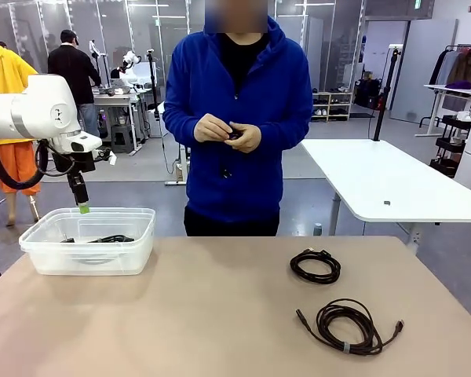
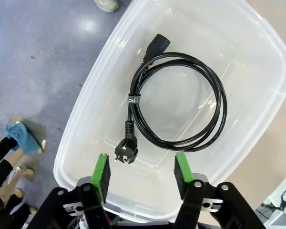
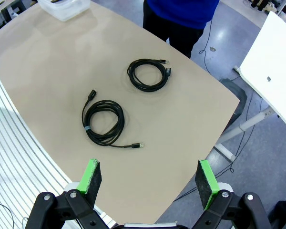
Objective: Organize and store the cables.
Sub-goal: Place the Power Cable into the Organizing box.
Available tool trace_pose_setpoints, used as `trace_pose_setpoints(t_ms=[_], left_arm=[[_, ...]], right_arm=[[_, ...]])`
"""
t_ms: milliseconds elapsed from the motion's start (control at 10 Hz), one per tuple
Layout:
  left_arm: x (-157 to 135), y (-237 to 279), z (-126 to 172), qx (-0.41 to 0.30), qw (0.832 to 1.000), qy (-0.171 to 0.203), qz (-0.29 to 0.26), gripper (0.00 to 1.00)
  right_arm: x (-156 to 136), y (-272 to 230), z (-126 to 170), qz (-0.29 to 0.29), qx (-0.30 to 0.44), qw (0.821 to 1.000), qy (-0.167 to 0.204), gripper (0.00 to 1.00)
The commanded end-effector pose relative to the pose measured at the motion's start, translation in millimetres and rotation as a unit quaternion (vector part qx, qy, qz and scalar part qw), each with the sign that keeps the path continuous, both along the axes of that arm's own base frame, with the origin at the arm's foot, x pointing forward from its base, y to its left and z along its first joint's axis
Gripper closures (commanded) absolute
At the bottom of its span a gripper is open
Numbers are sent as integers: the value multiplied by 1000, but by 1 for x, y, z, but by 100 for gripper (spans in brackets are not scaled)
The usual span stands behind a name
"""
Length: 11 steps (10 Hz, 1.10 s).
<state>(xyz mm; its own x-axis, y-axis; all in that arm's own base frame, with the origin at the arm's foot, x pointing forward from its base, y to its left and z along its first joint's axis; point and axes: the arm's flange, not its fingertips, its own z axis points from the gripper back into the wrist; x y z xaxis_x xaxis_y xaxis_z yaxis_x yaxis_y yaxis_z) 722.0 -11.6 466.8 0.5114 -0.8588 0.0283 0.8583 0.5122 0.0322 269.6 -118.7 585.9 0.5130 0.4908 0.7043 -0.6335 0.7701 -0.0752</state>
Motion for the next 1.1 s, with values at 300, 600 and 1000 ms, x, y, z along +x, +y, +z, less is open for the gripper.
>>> trace_pose_setpoints(t_ms=[300, 600, 1000], left_arm=[[0, 2, 1, 3, 1000, 0, 6, 2], [0, 2, 1, 3, 1000, 0, 6, 2], [0, 2, 1, 3, 1000, 0, 6, 2]], right_arm=[[0, -2, -1, 5, -1, 1000, -2, 0], [0, -2, -1, 5, -1, 1000, -2, 0], [0, -2, -1, 5, -1, 1000, -2, 0]])
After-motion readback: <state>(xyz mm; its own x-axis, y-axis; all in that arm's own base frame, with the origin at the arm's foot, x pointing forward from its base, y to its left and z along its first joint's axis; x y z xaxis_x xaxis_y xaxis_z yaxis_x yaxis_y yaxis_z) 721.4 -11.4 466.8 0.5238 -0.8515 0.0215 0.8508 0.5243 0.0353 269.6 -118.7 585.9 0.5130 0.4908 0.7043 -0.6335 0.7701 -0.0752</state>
